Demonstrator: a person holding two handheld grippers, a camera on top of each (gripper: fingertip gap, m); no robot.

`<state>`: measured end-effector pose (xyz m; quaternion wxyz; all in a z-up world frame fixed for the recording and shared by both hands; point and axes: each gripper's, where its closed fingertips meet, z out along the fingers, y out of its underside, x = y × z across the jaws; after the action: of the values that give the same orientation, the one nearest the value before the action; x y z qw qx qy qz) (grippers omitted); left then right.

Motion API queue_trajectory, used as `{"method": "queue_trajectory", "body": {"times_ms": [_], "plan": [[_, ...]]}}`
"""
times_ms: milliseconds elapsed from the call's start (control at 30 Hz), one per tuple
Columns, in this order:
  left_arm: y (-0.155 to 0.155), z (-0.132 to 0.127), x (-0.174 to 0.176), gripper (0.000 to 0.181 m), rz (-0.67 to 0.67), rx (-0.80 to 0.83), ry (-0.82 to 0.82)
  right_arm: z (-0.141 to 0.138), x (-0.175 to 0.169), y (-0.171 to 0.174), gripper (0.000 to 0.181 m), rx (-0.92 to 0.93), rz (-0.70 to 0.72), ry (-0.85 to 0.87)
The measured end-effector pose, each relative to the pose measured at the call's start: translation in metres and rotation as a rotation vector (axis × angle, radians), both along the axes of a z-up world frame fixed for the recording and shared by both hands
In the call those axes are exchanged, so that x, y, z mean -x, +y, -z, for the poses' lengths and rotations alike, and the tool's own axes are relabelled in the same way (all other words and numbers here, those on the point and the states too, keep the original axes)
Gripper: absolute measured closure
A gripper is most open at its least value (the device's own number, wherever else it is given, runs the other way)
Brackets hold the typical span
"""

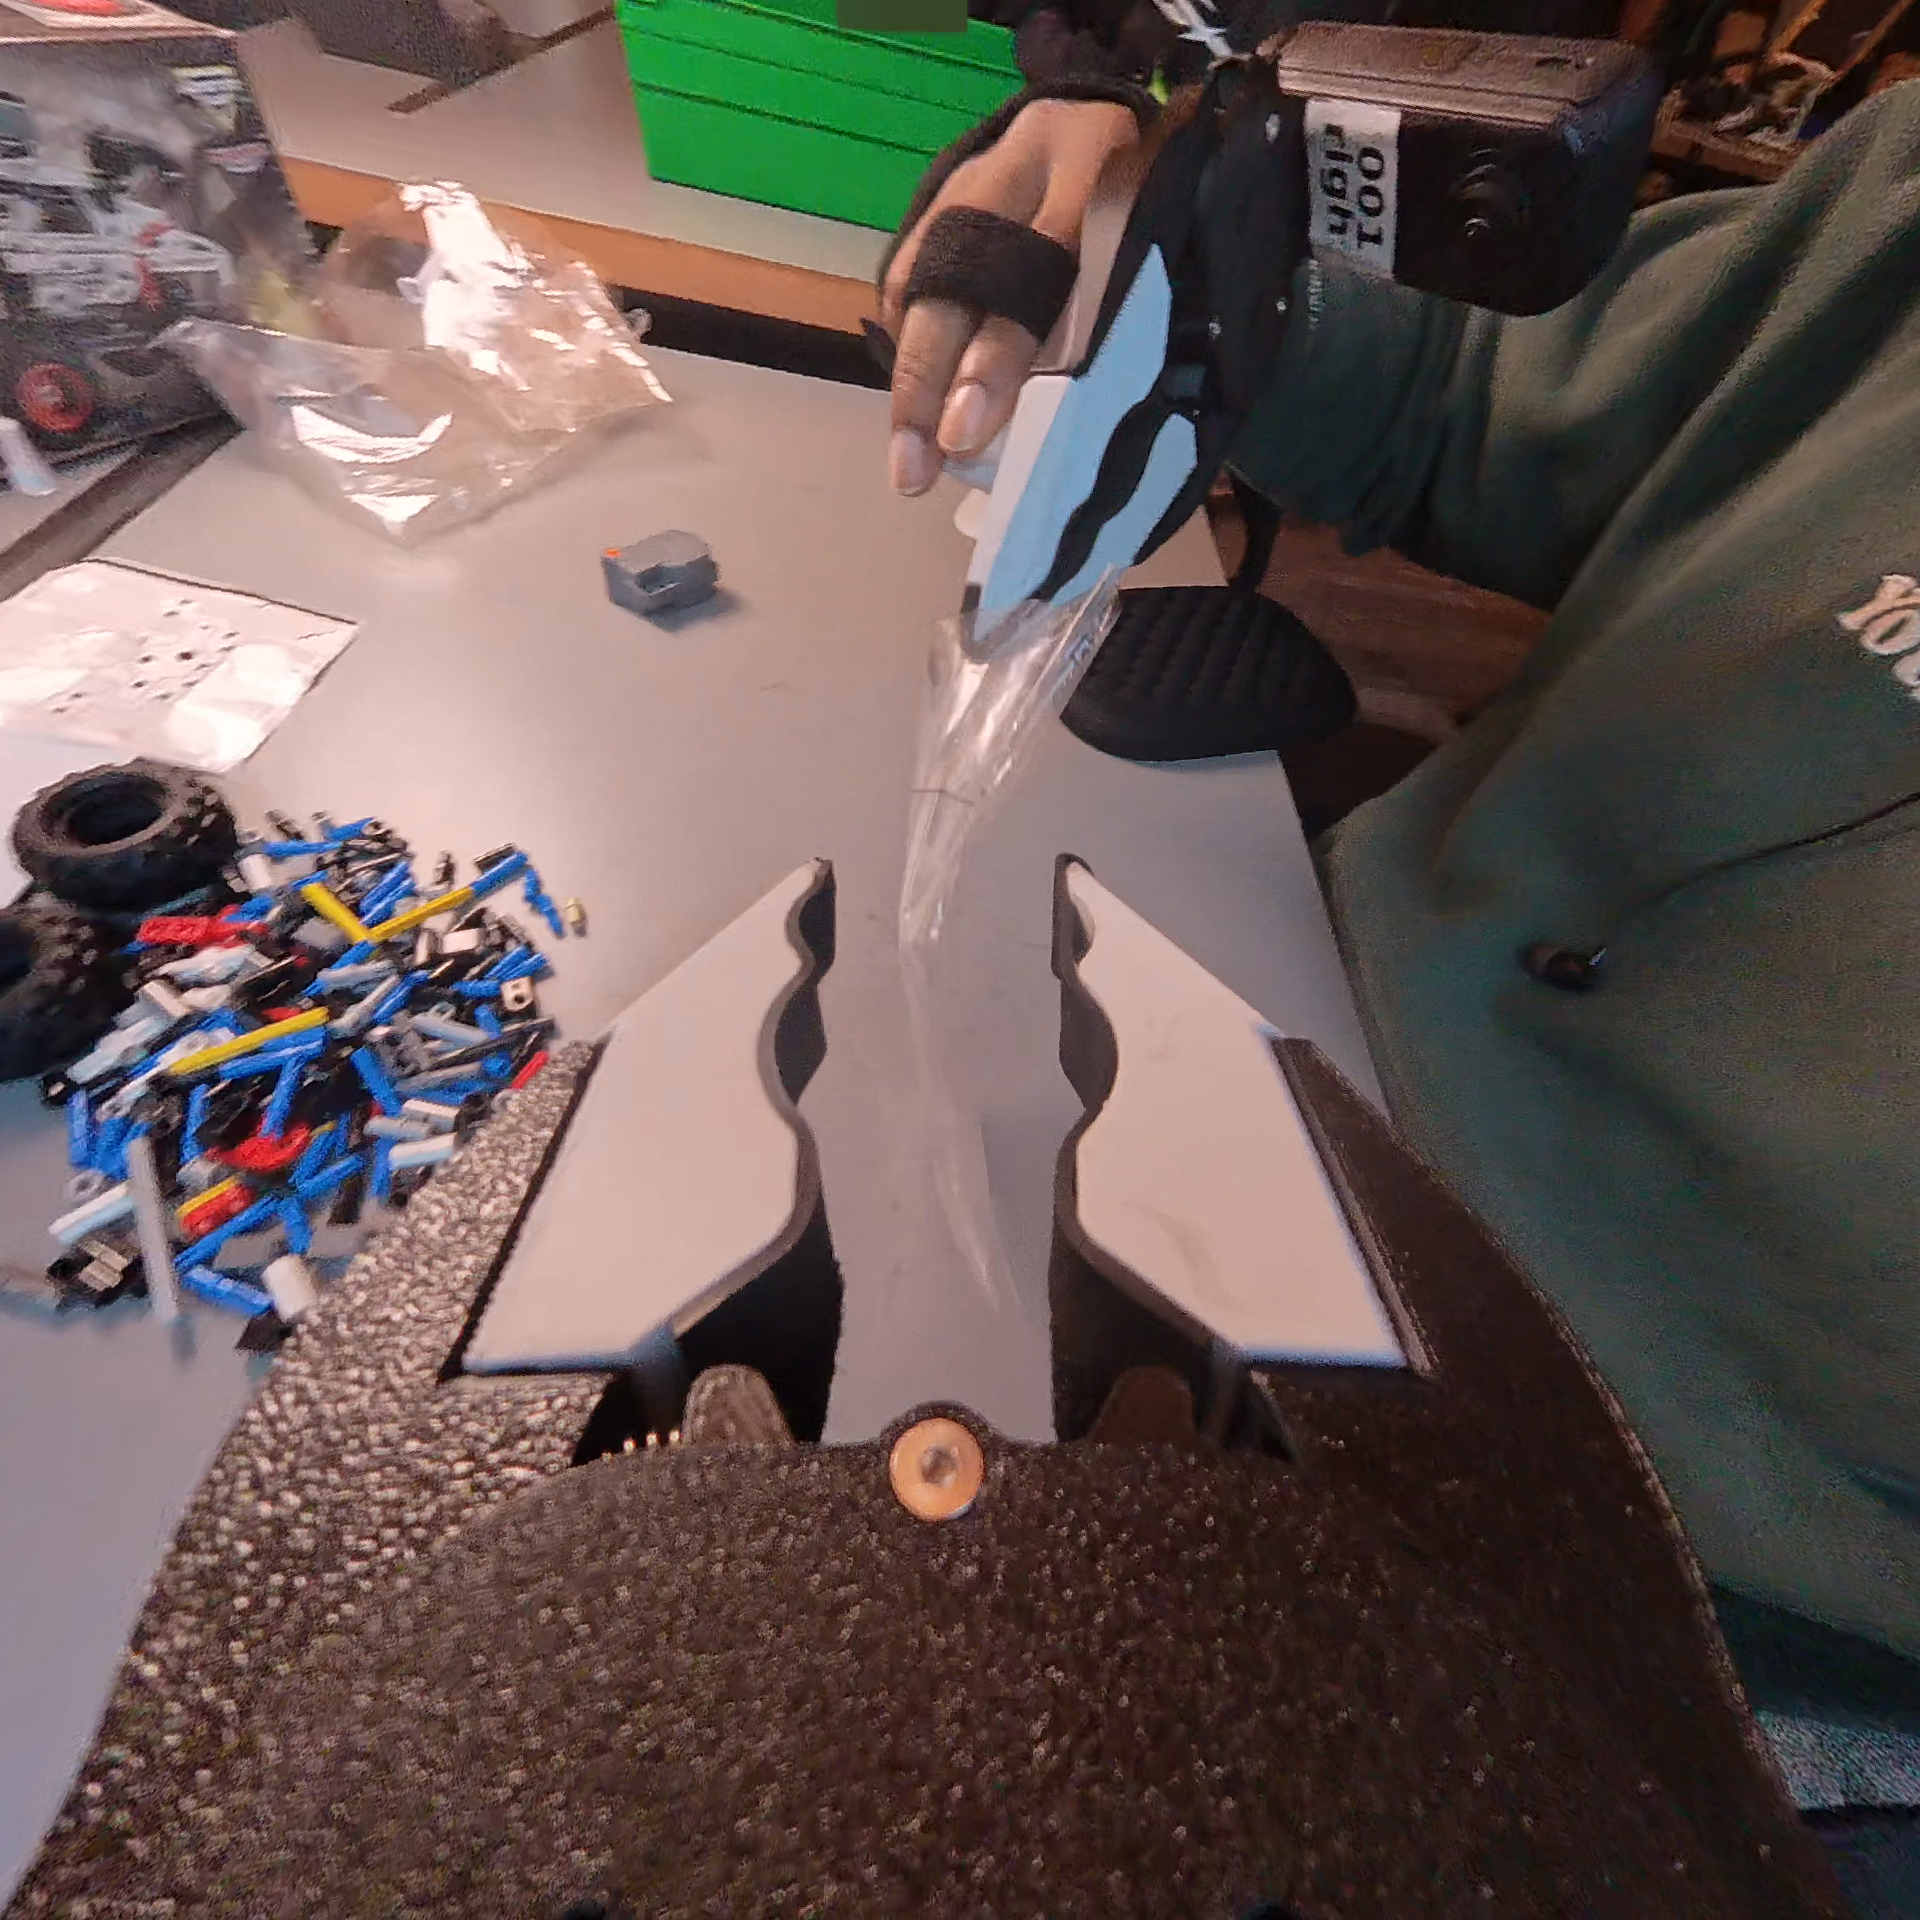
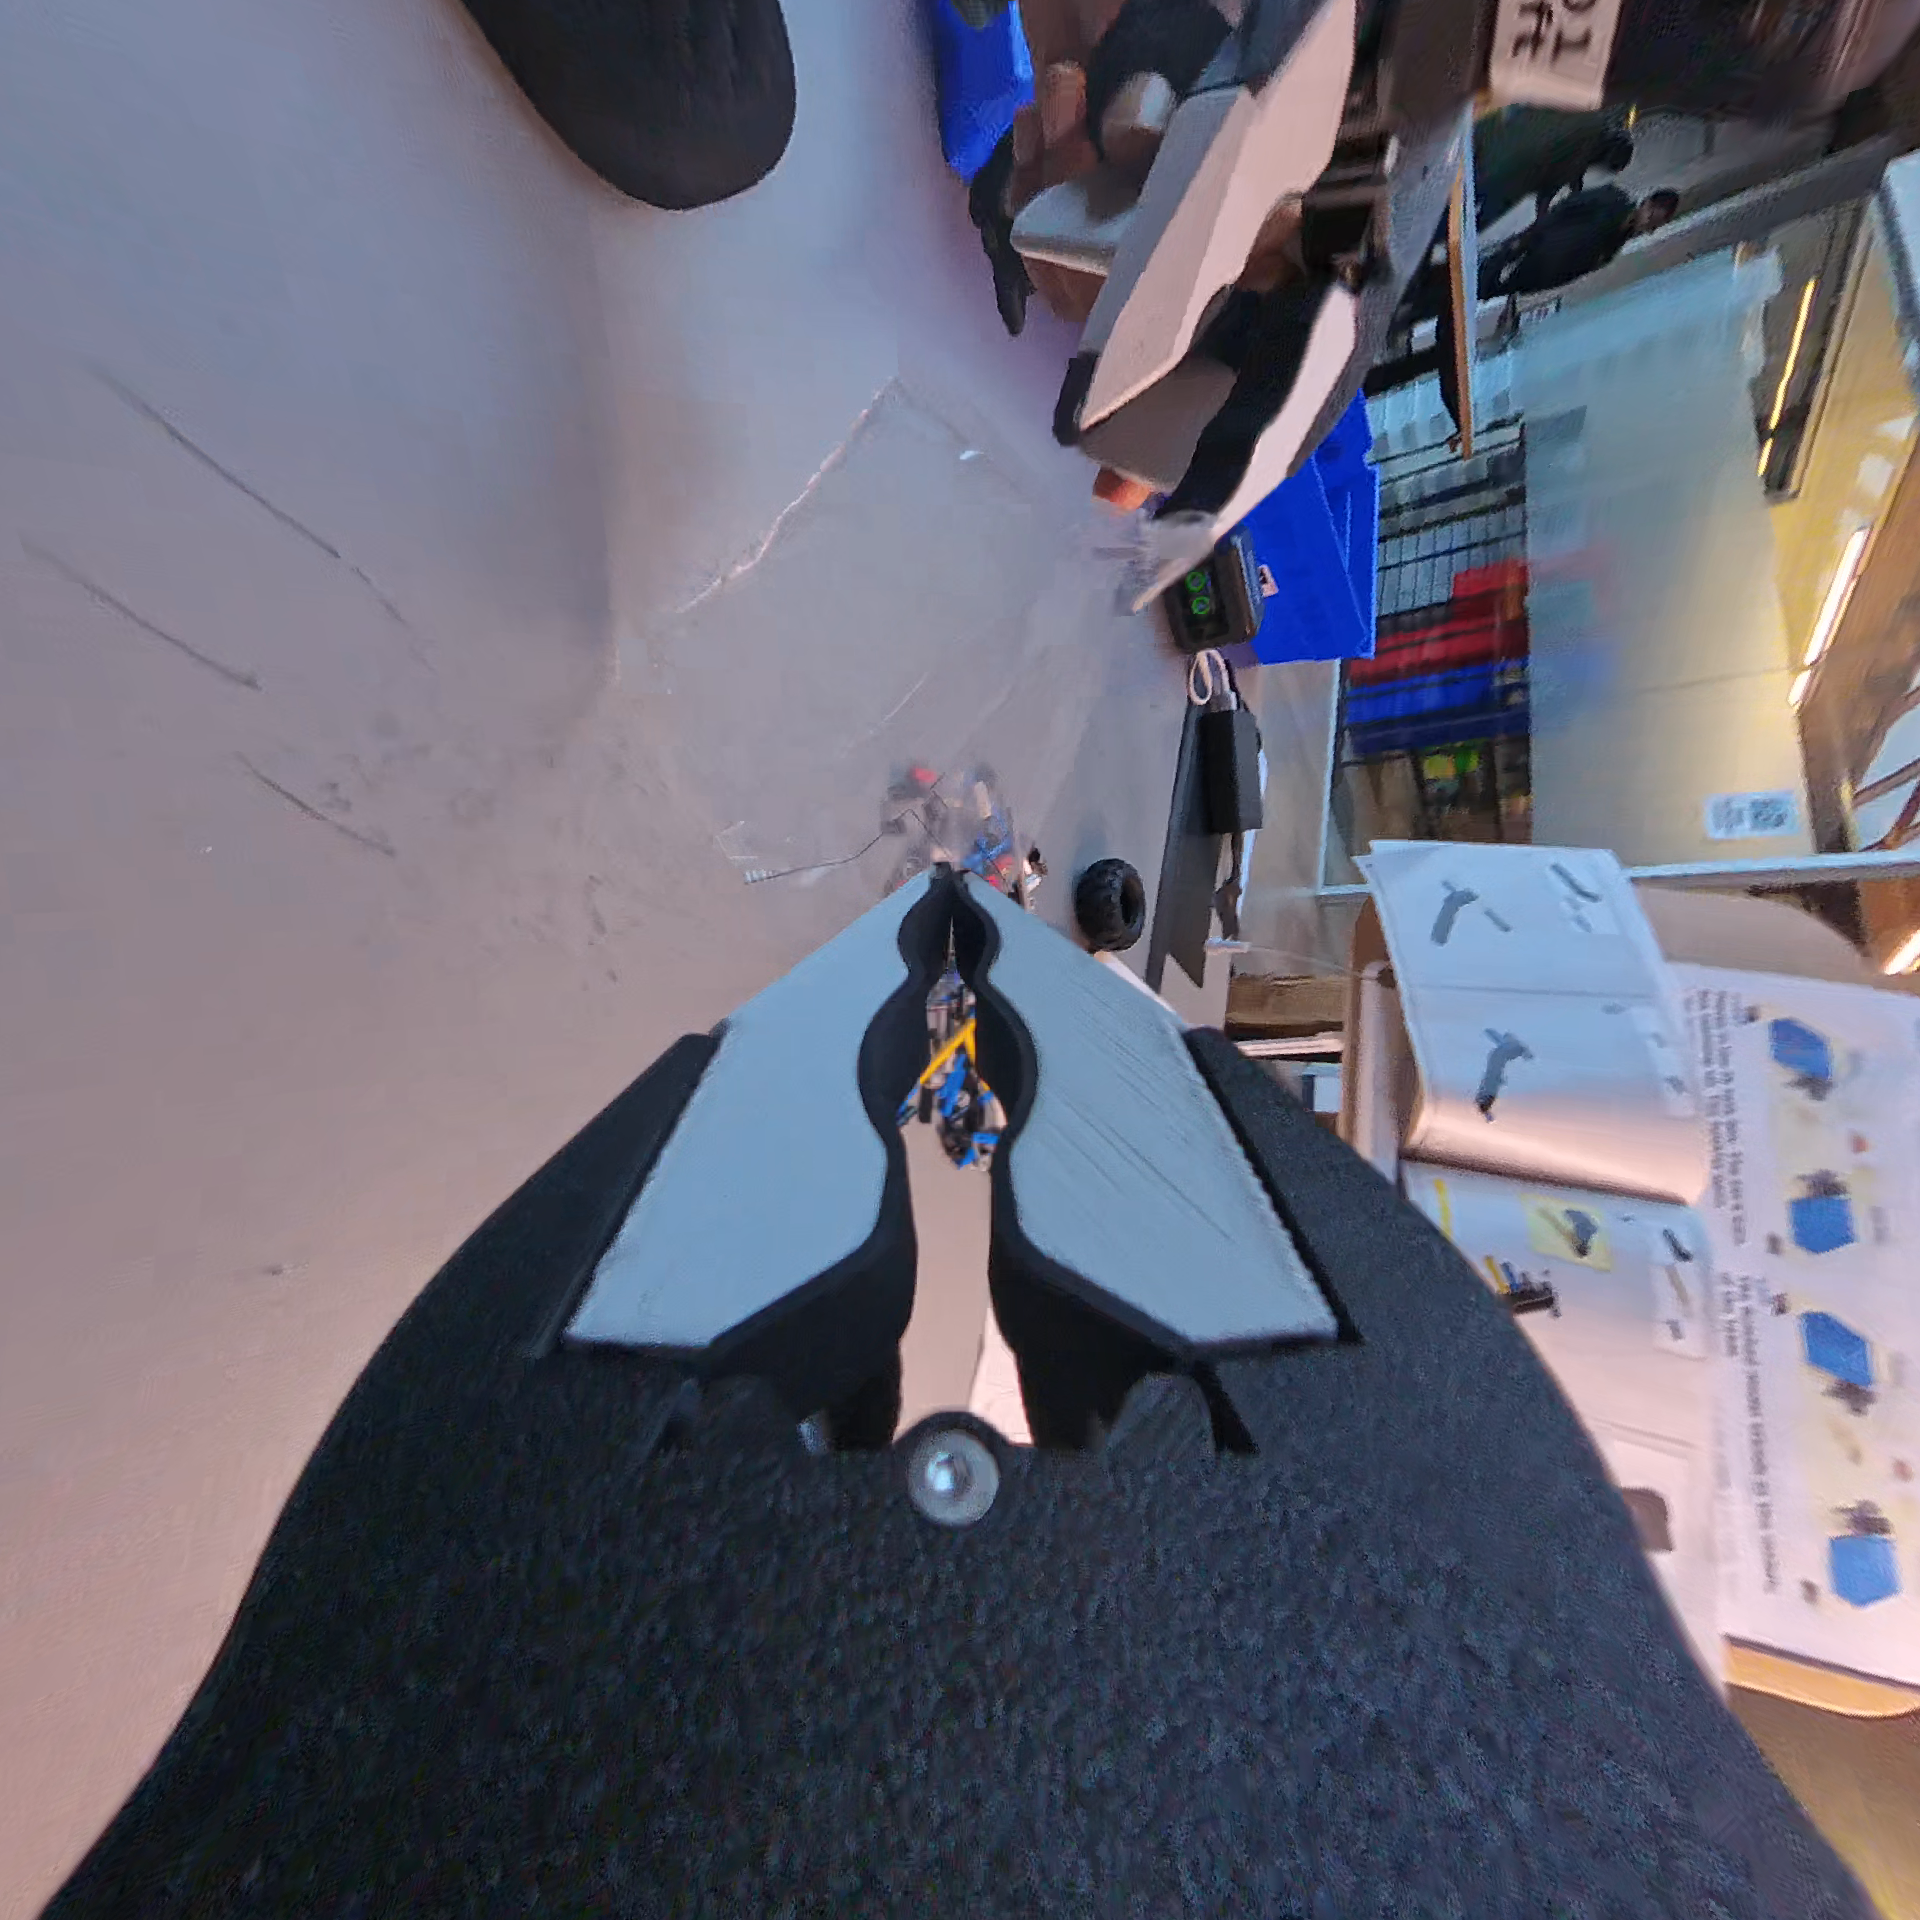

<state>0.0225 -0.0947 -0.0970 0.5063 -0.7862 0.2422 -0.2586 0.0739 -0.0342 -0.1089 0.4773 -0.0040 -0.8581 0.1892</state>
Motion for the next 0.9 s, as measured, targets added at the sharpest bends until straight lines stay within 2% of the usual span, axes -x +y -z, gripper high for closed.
{"method": "queue_trajectory", "body": {"times_ms": [33,100,133,233,300,367,533,633,800,900], "plan": [[0.003,0.0,-0.008,0.146,0.031,0.008,-0.001,-0.005,0.0,-0.001,0.181,-0.03,-0.014,0.018],[0.014,0.005,-0.015,0.177,0.026,0.0,0.047,-0.012,0.0,-0.003,0.181,-0.073,-0.034,0.05],[0.02,0.008,-0.017,0.181,0.008,-0.018,0.072,-0.014,0.0,-0.004,0.181,-0.065,-0.035,0.052],[0.035,0.014,-0.01,0.181,-0.116,-0.037,0.074,-0.006,-0.003,-0.007,0.181,0.068,-0.014,-0.026],[0.038,0.018,0.0,0.181,-0.189,-0.029,0.072,0.007,-0.013,-0.018,0.181,0.243,-0.021,-0.178],[0.036,0.017,-0.003,0.181,-0.187,-0.022,0.024,0.011,-0.018,-0.028,0.181,0.402,-0.035,-0.263],[0.036,0.031,-0.017,0.181,-0.152,-0.008,0.093,0.013,-0.03,-0.04,0.181,0.706,-0.079,-0.513],[0.033,0.029,-0.014,0.181,-0.152,-0.022,0.081,0.004,-0.024,-0.034,0.18,0.872,-0.039,-0.537],[0.028,0.024,-0.012,0.181,-0.145,-0.058,0.085,-0.019,-0.018,-0.016,0.168,1.142,0.004,-0.55],[0.027,0.026,-0.014,0.181,-0.137,-0.063,0.088,-0.029,-0.01,0.001,0.181,1.275,0.075,-0.543]]}}
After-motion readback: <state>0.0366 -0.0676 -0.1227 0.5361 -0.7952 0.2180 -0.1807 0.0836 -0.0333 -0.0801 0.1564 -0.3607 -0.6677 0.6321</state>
